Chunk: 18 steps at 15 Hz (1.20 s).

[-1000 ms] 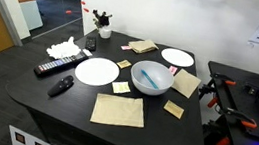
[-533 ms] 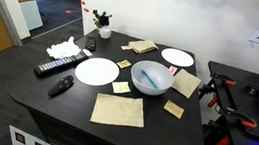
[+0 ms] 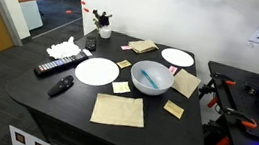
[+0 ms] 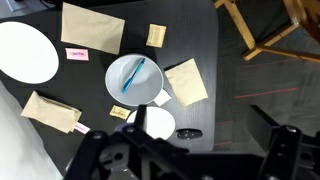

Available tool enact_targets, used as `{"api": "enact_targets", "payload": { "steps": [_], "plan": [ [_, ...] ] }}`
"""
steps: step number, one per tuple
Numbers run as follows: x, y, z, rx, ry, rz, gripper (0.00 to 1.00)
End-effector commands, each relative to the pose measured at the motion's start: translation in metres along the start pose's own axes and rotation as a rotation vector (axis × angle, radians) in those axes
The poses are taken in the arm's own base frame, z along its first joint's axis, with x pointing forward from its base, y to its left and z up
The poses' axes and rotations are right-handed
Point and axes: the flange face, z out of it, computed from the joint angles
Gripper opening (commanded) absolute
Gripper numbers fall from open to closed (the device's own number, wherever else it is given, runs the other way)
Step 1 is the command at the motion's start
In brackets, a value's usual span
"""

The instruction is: Put the pen in the middle of the table

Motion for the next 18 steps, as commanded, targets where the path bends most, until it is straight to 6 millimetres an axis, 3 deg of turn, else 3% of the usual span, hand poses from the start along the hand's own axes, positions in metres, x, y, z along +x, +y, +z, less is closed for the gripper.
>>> {"api": "enact_targets", "payload": {
  "steps": [1, 11, 18],
  "plan": [
    [0.020, 0.019, 0.026, 0.020, 0.028, 0.160, 1.00],
    [0.075, 0.065, 0.140, 0.005, 0.026, 0.398, 1.00],
    [0.096, 0.094, 0.222, -0.009, -0.056, 0.518, 1.00]
  ]
}}
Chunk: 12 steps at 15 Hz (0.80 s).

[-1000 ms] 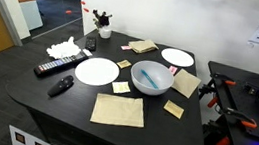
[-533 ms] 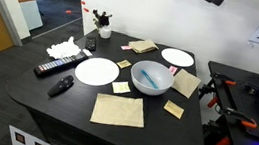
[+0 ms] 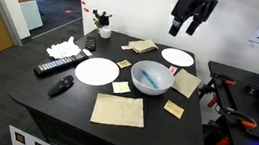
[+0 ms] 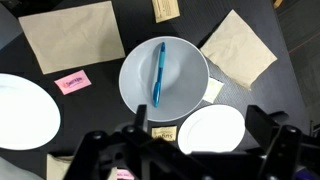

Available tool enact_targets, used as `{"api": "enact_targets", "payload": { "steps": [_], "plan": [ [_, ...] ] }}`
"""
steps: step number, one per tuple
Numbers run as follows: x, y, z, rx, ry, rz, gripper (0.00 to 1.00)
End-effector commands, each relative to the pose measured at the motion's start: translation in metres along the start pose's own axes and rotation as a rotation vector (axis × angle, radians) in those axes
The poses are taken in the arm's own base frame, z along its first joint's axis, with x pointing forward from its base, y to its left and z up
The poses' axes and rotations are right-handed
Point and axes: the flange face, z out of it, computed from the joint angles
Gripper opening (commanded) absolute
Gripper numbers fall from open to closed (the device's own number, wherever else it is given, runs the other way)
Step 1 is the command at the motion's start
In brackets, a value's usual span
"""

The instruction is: Put the pen in the middle of the table

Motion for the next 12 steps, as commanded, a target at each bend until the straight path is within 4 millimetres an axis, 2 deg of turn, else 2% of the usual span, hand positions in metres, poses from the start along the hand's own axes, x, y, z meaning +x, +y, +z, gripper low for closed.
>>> {"api": "enact_targets", "payload": {
  "steps": [1, 7, 12],
  "plan": [
    [0.022, 0.002, 0.037, -0.016, -0.027, 0.064, 1.00],
    [0.036, 0.003, 0.090, -0.058, -0.053, 0.105, 1.00],
    [0.036, 0.000, 0.130, -0.101, -0.055, 0.125, 1.00]
  ]
}}
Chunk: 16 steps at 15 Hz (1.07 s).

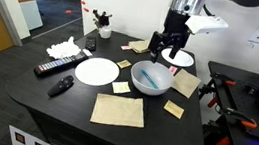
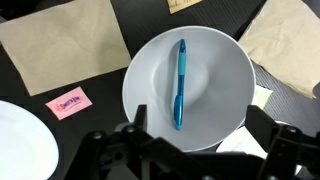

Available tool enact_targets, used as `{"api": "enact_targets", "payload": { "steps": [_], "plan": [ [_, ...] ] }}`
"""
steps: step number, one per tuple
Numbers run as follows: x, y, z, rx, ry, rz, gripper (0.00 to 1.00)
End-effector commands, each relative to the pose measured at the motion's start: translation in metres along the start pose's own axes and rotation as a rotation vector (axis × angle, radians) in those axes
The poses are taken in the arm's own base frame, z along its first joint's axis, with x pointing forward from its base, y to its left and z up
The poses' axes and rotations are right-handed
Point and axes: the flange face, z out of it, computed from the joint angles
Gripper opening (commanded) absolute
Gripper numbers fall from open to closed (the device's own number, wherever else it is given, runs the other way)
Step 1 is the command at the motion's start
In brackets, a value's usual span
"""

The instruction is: Put the pen in the middle of the table

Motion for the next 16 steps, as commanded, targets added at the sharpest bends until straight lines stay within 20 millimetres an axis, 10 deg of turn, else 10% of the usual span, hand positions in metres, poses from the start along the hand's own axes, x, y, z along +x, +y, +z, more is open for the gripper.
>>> {"api": "enact_targets", "payload": {
  "steps": [1, 16],
  "plan": [
    [0.004, -0.011, 0.025, -0.014, 0.012, 0.023, 1.00],
    [0.015, -0.037, 0.071, -0.048, -0.004, 0.018, 1.00]
  ]
}}
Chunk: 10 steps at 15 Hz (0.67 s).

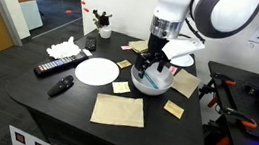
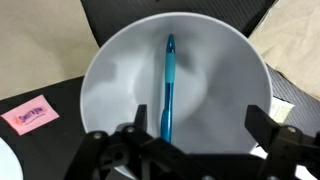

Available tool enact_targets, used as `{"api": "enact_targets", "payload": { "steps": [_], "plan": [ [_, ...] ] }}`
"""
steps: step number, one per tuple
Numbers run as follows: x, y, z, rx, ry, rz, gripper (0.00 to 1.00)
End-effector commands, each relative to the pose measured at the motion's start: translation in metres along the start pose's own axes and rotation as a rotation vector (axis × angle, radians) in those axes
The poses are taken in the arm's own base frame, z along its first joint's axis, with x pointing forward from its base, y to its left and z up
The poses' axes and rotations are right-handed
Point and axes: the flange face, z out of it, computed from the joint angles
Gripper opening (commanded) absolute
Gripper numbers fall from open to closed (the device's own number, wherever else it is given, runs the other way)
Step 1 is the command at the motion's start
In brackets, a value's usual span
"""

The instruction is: Put the pen in the middle of the table

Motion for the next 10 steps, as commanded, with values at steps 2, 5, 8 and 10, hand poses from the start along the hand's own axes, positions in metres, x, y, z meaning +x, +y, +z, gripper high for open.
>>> {"api": "enact_targets", "payload": {
  "steps": [2, 5, 8, 10],
  "plan": [
    [0.0042, -0.0076, 0.0029, 0.002, -0.003, 0.023, 1.00],
    [0.0048, -0.0082, 0.0036, -0.001, -0.010, 0.031, 1.00],
    [0.0048, -0.0089, 0.0044, 0.002, -0.015, 0.041, 1.00],
    [0.0043, -0.0097, 0.0045, 0.008, -0.019, 0.049, 1.00]
  ]
}}
